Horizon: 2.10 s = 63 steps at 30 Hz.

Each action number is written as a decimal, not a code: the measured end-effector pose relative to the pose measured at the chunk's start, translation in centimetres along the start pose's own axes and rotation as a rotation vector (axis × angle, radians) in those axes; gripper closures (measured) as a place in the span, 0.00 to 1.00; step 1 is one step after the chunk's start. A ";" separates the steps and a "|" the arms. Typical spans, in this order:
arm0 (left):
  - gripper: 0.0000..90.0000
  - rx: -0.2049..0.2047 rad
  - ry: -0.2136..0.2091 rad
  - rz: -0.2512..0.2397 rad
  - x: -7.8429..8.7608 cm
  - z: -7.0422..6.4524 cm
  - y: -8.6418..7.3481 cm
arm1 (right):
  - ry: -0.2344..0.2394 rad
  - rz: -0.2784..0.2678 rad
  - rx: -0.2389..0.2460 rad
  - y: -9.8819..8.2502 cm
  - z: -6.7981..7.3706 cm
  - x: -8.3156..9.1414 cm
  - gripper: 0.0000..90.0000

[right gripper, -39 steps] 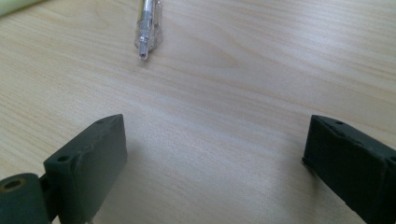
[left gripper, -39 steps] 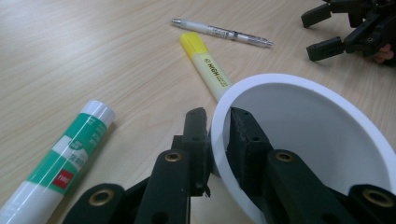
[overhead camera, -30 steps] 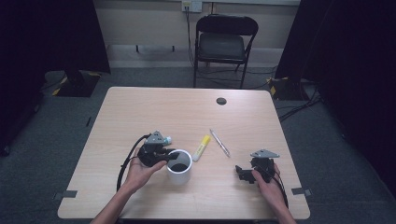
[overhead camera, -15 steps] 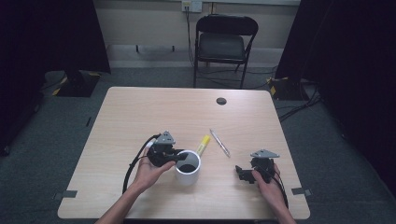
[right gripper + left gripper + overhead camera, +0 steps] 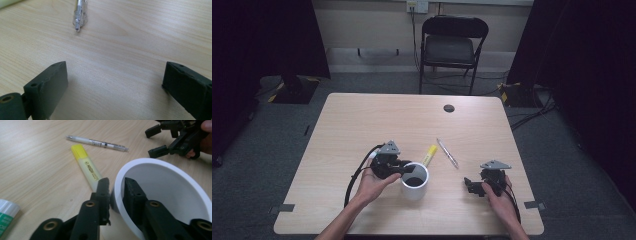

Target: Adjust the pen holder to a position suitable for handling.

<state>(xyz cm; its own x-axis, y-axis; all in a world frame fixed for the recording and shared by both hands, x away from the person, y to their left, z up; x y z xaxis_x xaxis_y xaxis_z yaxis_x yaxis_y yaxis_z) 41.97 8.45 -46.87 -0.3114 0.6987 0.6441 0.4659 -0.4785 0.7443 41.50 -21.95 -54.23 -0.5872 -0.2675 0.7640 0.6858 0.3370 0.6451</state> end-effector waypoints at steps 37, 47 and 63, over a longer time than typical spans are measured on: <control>0.28 0.088 0.170 0.012 8.3 4.8 -6.0 | 0.000 0.000 0.000 0.0 0.0 0.0 0.05; 0.25 0.161 0.213 0.088 9.3 7.0 -10.4 | -0.001 0.002 -0.002 0.0 0.0 0.0 0.05; 0.21 0.199 0.314 0.144 9.2 9.3 -14.7 | 0.038 0.009 0.006 0.4 0.1 0.2 0.16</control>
<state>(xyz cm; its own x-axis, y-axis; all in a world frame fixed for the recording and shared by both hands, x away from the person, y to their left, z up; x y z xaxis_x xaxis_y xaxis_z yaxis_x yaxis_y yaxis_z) 39.99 26.80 -53.53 -0.4549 0.4202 0.7852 0.6651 -0.4260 0.6133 41.67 -21.79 -53.82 -0.5641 -0.2986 0.7698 0.6883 0.3448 0.6382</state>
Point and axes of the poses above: each handheld gripper's, and its own axes: x roughly backward along the jaws, y roughly out of its top, z roughly to its left, the point moved 6 cm from there along -x, roughly forward along the jaws, and after that the axes turned 6 degrees about z, right-handed, at the moved point
